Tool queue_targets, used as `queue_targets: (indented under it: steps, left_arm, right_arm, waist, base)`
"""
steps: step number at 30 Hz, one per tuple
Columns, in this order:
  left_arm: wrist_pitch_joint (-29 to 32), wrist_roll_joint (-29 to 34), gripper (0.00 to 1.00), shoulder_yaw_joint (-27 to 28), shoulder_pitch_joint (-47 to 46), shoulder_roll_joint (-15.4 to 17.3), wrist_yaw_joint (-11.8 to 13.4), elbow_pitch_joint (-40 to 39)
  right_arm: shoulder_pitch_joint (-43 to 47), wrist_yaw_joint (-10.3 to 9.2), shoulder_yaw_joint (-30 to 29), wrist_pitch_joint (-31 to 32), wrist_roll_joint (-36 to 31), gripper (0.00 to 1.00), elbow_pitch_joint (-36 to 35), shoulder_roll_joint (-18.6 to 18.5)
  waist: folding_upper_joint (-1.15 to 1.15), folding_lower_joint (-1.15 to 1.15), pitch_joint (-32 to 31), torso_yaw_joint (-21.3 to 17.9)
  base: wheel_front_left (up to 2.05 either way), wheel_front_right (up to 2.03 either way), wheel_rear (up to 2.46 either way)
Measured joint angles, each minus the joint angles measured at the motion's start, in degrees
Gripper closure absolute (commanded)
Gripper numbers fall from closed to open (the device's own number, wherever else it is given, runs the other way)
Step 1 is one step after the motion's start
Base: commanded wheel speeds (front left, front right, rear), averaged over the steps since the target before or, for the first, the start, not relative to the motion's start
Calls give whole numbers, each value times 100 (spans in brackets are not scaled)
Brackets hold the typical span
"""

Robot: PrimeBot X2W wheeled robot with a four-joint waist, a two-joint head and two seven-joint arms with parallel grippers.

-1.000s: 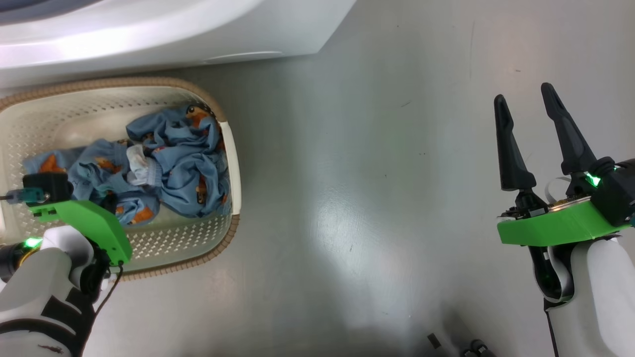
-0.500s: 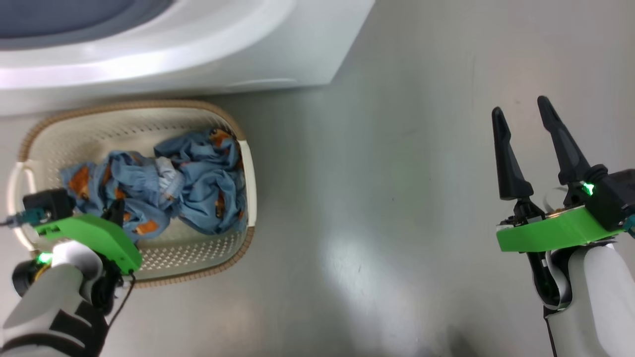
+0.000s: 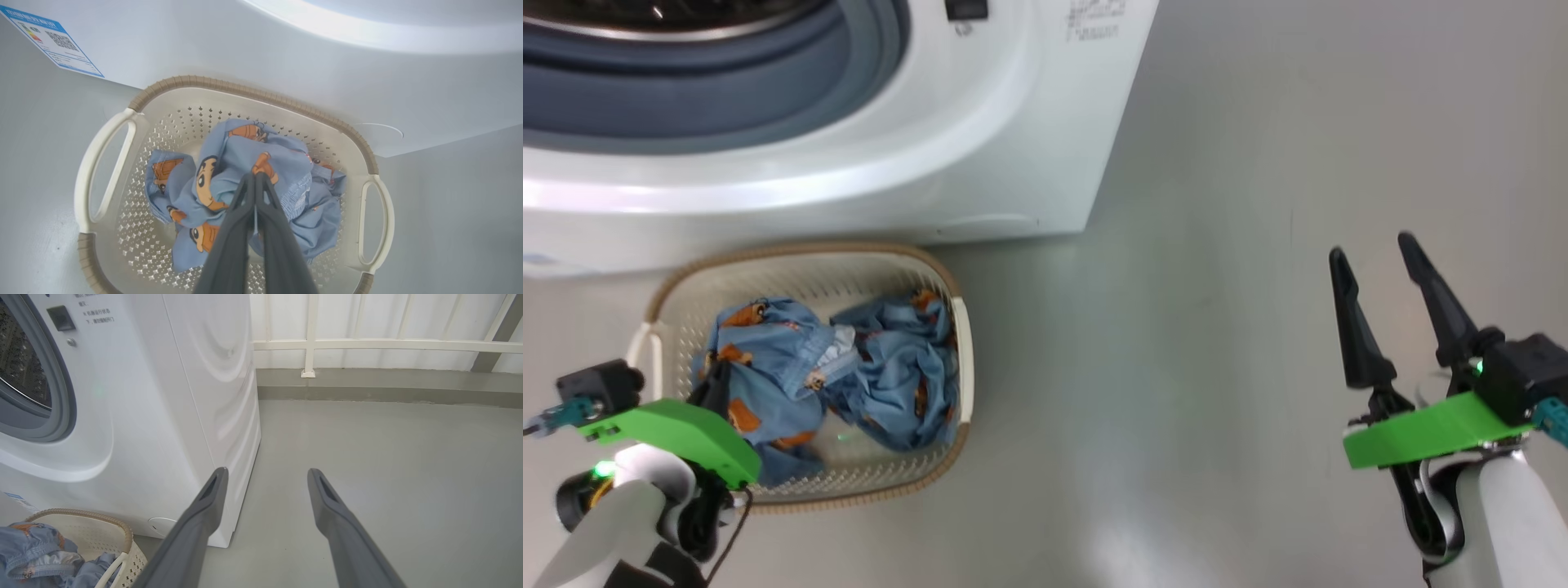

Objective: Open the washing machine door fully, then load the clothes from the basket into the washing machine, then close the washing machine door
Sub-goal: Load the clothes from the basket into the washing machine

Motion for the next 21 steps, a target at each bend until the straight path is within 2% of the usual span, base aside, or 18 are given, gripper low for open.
queue_targets:
  steps: [9,21]
  left_arm:
    - [0,991,100,1169,730,81,0,-909]
    - [-1,2486,100,2414,1936,-121,0,-2562]
  right_arm:
    - [434,0,-74,0,51,0,118,-58]
    - [1011,0,-202,0,101,0,162,-140]
  waist:
    - [0,0,-738,72]
    - [0,0,-1619,161]
  base:
    - [0,0,0]
    - [0,0,0]
